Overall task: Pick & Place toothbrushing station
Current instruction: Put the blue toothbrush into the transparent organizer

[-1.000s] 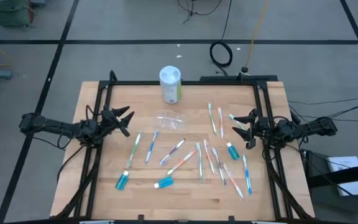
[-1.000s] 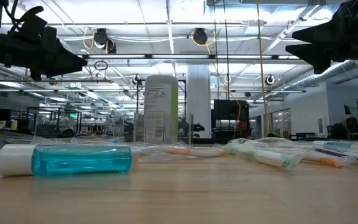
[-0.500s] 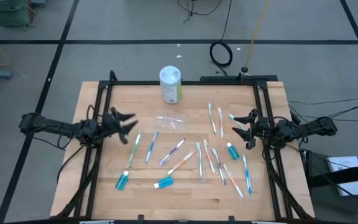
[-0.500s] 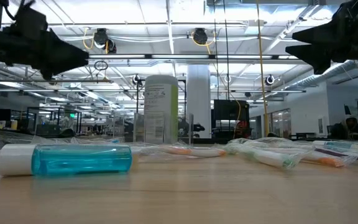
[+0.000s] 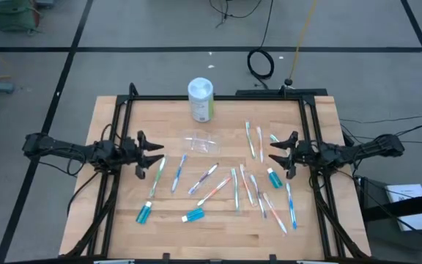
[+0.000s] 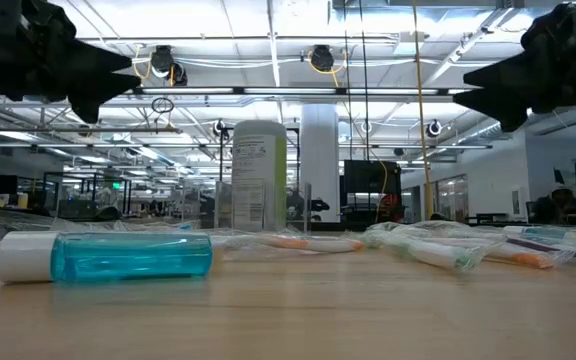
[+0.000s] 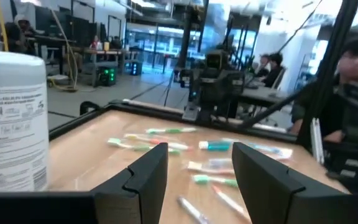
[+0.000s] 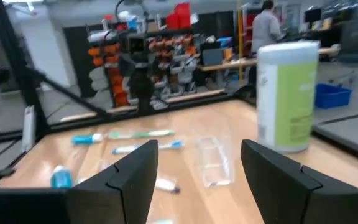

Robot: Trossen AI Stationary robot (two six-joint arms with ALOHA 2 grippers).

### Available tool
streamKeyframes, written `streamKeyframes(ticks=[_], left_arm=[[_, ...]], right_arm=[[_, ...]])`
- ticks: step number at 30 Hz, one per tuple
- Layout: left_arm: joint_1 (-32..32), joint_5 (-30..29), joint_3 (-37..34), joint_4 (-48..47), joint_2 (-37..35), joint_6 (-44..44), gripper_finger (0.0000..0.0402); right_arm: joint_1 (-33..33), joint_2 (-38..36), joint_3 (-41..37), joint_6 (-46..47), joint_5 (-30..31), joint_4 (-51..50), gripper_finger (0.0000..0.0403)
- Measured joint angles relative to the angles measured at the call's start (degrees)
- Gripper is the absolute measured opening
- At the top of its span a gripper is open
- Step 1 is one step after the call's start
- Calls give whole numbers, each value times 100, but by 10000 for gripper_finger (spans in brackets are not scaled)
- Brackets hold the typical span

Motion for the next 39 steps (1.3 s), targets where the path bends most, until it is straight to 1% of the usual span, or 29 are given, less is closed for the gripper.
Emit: streamKeyframes(ticks=[3, 6, 8, 10, 12, 17, 21, 23, 26, 29, 32, 34, 36, 38, 39], left_arm=[[0, 32, 17, 556, 129, 63, 186], [0, 321, 45, 994, 378, 50, 186], [-4, 415, 202, 997, 615, -9, 186], [0, 403, 431, 886, 892, -106, 186], [0, 370, 740, 674, 1232, -110, 186], [-5, 75, 1546, -307, 2145, -113, 186], [-22, -374, 2089, -1153, 2817, -294, 186], [-45, -497, 2331, -1701, 3084, -550, 186], [-125, -490, 2686, -2558, 3419, -1064, 186], [-258, -497, 3010, -3440, 3666, -1658, 186], [-367, -609, 3283, -4297, 3886, -2482, 186], [-429, -689, 3428, -4969, 3998, -2756, 186], [-473, -552, 3546, -5591, 4089, -2992, 186], [-482, -198, 3607, -6078, 4187, -3553, 186], [-504, 6, 3611, -6185, 4267, -3689, 186]], right_arm=[[-1, 531, 0, -124, -42, 927, 224], [-1, 1230, 0, -406, -461, 2133, 224], [4, 1727, 58, -544, -654, 2827, 224], [4, 2230, 242, -577, -671, 2897, 224], [1, 2762, 525, -619, -660, 2636, 224], [-1, 3929, 1356, -834, -651, 2454, 224], [2, 4620, 1688, -725, -654, 2453, 224], [2, 4895, 1712, -702, -655, 2468, 224], [4, 5327, 1694, -623, -580, 2371, 224], [-1, 5667, 1698, -497, -244, 2463, 224], [0, 5962, 1698, -485, 95, 2441, 224], [-1, 6093, 1703, -483, 111, 2525, 224], [2, 6169, 1705, -481, 91, 2506, 224], [4, 6238, 1705, -481, 91, 2554, 224], [4, 6243, 1705, -481, 91, 2546, 224]])
